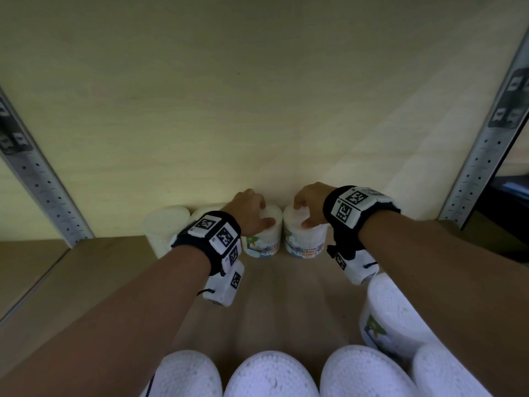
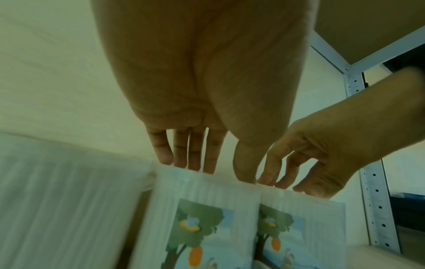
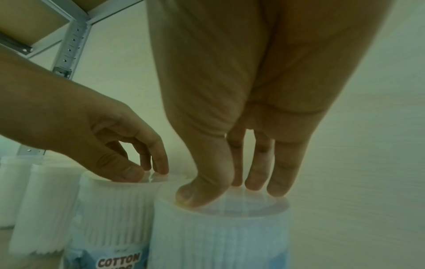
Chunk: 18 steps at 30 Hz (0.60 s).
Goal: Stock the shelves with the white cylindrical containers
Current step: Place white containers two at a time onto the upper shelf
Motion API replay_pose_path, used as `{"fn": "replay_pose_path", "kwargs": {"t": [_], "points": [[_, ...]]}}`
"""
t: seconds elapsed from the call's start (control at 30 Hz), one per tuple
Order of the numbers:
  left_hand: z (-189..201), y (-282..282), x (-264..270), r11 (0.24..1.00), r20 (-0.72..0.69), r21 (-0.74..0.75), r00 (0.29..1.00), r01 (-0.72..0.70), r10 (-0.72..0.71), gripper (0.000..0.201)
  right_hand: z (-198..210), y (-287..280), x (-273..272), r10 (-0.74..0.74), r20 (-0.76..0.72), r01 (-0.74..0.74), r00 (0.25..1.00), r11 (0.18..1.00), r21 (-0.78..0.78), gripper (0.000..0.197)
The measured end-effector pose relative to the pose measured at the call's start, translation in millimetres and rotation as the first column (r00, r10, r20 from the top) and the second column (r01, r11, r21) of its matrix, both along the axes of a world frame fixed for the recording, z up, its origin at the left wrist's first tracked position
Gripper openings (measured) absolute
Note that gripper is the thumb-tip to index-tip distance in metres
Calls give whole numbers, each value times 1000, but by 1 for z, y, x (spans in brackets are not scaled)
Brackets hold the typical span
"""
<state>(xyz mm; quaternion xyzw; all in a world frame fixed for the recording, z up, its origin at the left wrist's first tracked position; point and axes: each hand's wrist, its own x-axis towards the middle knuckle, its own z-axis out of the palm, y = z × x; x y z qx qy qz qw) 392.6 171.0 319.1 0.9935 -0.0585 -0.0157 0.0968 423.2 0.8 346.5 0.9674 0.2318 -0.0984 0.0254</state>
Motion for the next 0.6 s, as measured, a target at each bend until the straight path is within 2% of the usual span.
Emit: {"fn": "replay_pose_path", "kwargs": {"t": [0.27,0.43,0.6], "points": [[7,1,-5,998,-37,-34,998,57,-58,51,0,0,0,-3,0,3,1000,1000,4,56],[12,3,-5,995,-112,-45,990,86,-90,48,-1,-1,-1,1,9,-1,1000,1000,15,55],[10,1,-2,1000,-81,13,997,13,-12,55,-2,-2,0,3,5,-3,1000,1000,13,56]]}}
